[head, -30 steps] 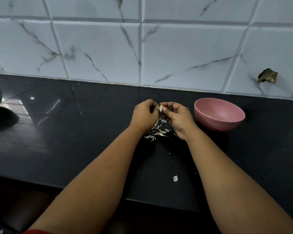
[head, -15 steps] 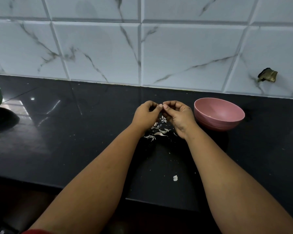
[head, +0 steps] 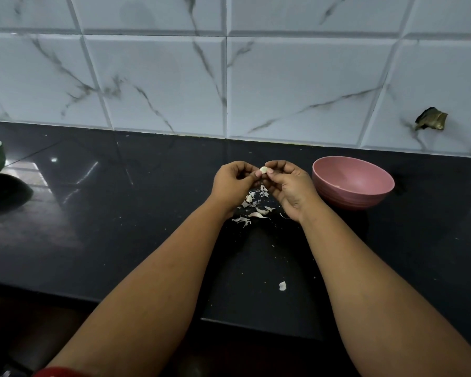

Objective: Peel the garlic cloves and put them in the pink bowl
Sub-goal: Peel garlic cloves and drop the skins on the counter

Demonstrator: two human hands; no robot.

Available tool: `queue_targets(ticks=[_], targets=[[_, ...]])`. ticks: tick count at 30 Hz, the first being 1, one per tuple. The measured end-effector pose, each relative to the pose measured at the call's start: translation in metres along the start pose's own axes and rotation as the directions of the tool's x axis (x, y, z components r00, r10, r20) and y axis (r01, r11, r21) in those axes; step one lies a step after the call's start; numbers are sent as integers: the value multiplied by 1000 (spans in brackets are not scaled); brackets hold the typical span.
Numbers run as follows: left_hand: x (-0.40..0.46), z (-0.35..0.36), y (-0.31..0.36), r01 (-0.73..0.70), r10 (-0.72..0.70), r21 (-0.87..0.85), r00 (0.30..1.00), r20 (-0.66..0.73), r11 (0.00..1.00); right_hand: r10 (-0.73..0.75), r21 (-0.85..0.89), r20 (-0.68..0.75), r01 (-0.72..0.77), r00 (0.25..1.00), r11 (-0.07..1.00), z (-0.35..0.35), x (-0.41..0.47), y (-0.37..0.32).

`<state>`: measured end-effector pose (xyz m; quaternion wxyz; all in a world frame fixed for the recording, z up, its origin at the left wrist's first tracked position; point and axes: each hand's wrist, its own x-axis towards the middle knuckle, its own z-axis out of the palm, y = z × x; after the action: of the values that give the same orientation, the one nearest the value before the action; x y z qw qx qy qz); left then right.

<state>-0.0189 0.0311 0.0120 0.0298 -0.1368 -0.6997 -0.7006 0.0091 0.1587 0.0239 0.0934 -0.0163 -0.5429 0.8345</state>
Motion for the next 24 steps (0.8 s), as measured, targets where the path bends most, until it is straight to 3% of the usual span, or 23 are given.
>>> queue_targets(ticks=[7,15,18,24], targets=[[3,-1,-2,-21,22,31,1000,-7,999,56,90,12,-57,998,994,2,0,-1],[-2,-3,4,-188,216,305,975,-61,934,-6,-42,-3,6,1000,999,3,-2,4],[-3,-3,6,-218,238,321,971,-25,922,10,-57,-13,-11,1000,998,2,-3,3],[-1,-1,4,-194,202,244,979,-6,950,1,76,24,-3,1000,997,3,-6,-1]])
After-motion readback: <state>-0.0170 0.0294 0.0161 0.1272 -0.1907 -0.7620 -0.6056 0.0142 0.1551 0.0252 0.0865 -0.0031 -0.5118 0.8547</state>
